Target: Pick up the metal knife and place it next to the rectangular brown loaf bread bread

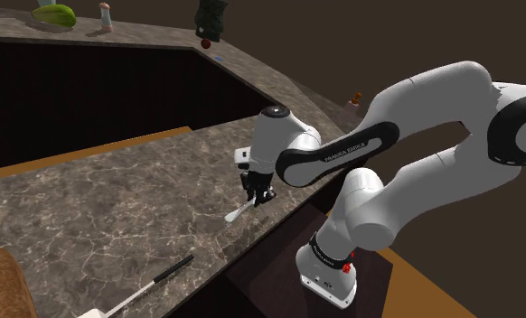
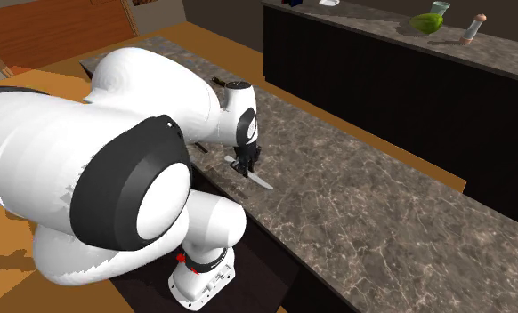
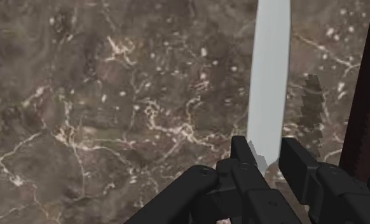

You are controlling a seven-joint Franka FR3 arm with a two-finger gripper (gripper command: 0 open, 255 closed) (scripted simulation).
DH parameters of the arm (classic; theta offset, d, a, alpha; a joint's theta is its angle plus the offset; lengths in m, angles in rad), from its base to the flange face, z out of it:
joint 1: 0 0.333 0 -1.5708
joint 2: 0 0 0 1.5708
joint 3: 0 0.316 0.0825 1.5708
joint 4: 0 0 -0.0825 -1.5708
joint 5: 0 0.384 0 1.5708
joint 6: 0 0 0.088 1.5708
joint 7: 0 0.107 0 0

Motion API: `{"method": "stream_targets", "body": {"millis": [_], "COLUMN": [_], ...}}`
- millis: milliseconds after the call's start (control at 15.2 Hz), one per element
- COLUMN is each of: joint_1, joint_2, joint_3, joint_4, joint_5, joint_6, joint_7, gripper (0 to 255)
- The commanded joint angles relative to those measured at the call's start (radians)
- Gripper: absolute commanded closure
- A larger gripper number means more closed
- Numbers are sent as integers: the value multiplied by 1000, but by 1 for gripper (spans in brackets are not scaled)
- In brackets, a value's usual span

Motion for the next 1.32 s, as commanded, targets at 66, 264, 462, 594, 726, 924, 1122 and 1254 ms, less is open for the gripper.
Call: {"method": "stream_targets", "body": {"millis": [66, 264, 462, 594, 726, 924, 1122, 1254], "joint_1": [4, 7, 9, 10, 12, 13, 15, 16], "joint_2": [-48, -88, -122, -142, -161, -184, -204, -214], "joint_3": [4, 7, 10, 12, 15, 18, 22, 24], "joint_4": [19, 41, 64, 81, 99, 128, 159, 180], "joint_5": [8, 15, 21, 25, 28, 33, 38, 41], "joint_6": [-69, -129, -187, -224, -260, -312, -362, -395], "joint_7": [-4, -9, -13, -15, -18, -21, -24, -26], "gripper": [255, 255, 255, 255, 255, 255, 255, 255]}}
